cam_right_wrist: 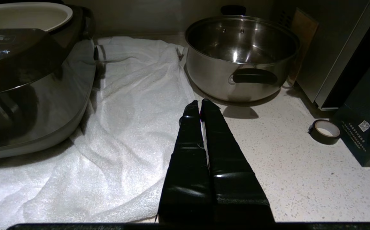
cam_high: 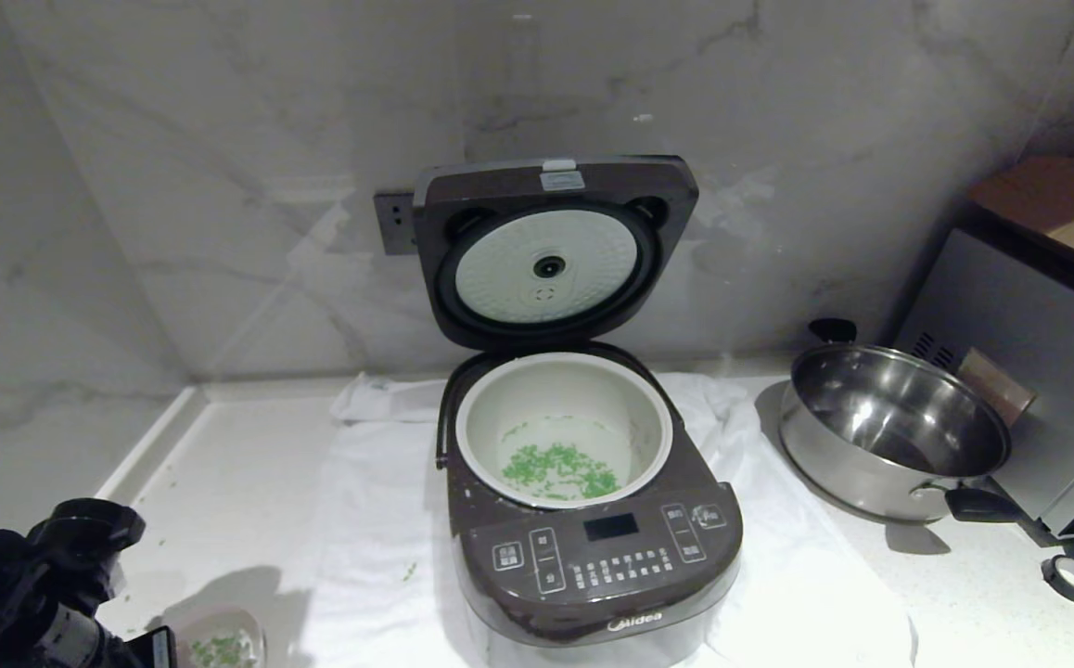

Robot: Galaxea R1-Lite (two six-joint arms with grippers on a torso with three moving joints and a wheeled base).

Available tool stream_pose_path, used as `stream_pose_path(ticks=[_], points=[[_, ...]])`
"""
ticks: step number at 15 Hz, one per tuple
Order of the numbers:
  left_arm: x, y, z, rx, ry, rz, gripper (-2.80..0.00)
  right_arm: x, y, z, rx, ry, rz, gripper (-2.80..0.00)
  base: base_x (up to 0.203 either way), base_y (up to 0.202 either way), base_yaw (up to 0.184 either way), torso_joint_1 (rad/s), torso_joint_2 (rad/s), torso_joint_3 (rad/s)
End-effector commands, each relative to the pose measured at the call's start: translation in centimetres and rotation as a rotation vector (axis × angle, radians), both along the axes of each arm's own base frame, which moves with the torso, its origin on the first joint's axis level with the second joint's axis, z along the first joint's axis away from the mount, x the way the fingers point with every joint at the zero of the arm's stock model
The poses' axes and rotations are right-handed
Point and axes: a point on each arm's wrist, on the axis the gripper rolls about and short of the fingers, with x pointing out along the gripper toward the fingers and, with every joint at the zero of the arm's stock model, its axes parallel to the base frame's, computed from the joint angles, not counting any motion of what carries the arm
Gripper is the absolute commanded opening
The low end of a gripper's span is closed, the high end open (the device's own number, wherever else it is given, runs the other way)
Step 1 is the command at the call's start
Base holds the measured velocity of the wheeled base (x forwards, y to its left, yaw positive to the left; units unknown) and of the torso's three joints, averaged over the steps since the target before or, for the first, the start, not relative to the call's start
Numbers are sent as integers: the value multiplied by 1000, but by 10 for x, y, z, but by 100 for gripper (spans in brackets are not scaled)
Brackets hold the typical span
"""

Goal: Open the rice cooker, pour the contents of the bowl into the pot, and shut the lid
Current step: Pick up the bowl on the table

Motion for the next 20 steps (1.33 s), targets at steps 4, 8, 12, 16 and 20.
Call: stream_pose_path(ticks=[4, 8, 12, 16, 20], points=[[22, -8, 14, -2, -10, -33, -280, 0, 0, 0, -1, 1, 0, -280, 0, 0, 0, 0, 0, 0], [32, -11, 25, -12, 13, -44, -280, 0, 0, 0, -1, 2, 0, -280, 0, 0, 0, 0, 0, 0], [46, -15, 43, -12, -17, -45, -280, 0, 0, 0, -1, 1, 1, -280, 0, 0, 0, 0, 0, 0], [57, -22, 60, -18, -19, -52, -280, 0, 0, 0, -1, 1, 1, -280, 0, 0, 0, 0, 0, 0], [70, -23, 82, -35, -27, -60, -280, 0, 0, 0, -1, 1, 0, -280, 0, 0, 0, 0, 0, 0]])
